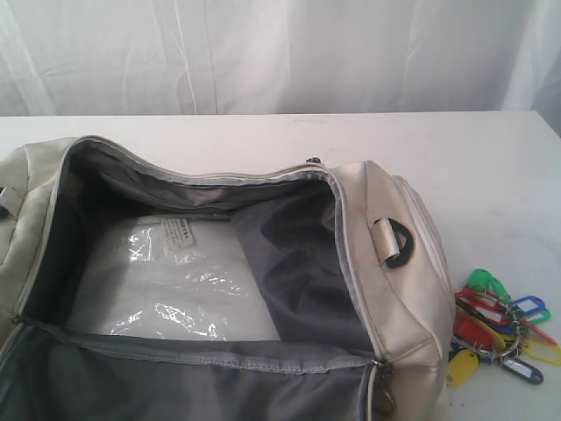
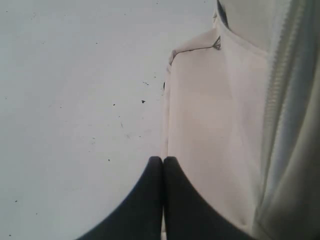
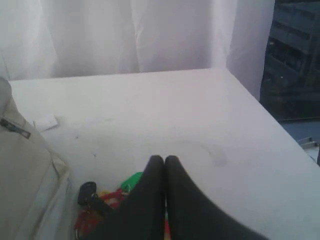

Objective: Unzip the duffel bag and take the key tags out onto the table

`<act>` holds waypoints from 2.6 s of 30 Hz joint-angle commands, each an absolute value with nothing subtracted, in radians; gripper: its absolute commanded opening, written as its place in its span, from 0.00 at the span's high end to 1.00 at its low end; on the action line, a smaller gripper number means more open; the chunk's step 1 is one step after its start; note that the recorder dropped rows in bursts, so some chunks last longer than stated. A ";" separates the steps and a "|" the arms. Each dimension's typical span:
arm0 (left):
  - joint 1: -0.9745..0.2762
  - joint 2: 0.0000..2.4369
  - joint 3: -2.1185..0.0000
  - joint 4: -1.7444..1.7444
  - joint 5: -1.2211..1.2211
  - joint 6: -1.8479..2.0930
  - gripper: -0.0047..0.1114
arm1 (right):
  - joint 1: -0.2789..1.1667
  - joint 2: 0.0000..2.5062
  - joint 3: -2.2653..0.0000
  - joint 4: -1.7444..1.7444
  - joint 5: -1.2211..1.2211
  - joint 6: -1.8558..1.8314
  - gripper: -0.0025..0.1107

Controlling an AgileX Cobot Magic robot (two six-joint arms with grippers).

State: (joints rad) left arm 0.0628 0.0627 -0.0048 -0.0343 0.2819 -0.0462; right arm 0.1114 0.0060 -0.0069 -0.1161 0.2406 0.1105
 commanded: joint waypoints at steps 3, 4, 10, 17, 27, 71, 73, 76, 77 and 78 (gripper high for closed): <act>0.056 0.059 0.000 -0.037 0.285 -0.048 0.96 | 0.108 0.000 0.000 -0.120 0.268 0.082 0.98; 0.056 0.059 0.000 -0.037 0.285 -0.048 0.96 | 0.108 0.000 0.000 -0.120 0.268 0.082 0.98; 0.056 0.059 0.000 -0.037 0.285 -0.048 0.96 | 0.108 0.000 0.000 -0.092 0.268 0.082 0.98; 0.056 0.059 0.000 -0.037 0.285 -0.048 0.96 | 0.108 0.000 0.000 -0.092 0.260 0.082 0.98; 0.056 0.059 0.000 -0.037 0.285 -0.048 0.96 | 0.110 0.000 0.000 -0.078 0.352 0.086 0.98; 0.056 0.059 0.000 -0.037 0.283 -0.048 0.96 | 0.151 0.000 0.000 -0.078 0.352 0.086 0.98; 0.056 0.059 0.000 -0.037 0.283 -0.048 0.96 | 0.151 0.000 0.000 -0.078 0.352 0.086 0.98; 0.056 0.059 0.000 -0.037 0.283 -0.048 0.96 | 0.151 0.000 0.000 -0.078 0.352 0.086 0.98; 0.056 0.059 0.000 -0.037 0.283 -0.048 0.96 | 0.151 0.000 0.000 -0.078 0.352 0.086 0.98; 0.056 0.059 0.000 -0.037 0.283 -0.048 0.96 | 0.151 0.000 0.000 -0.078 0.352 0.086 0.98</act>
State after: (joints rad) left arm 0.0628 0.0627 -0.0048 -0.0343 0.2819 -0.0462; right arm 0.1494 0.0060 -0.0051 -0.0791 0.3579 0.0904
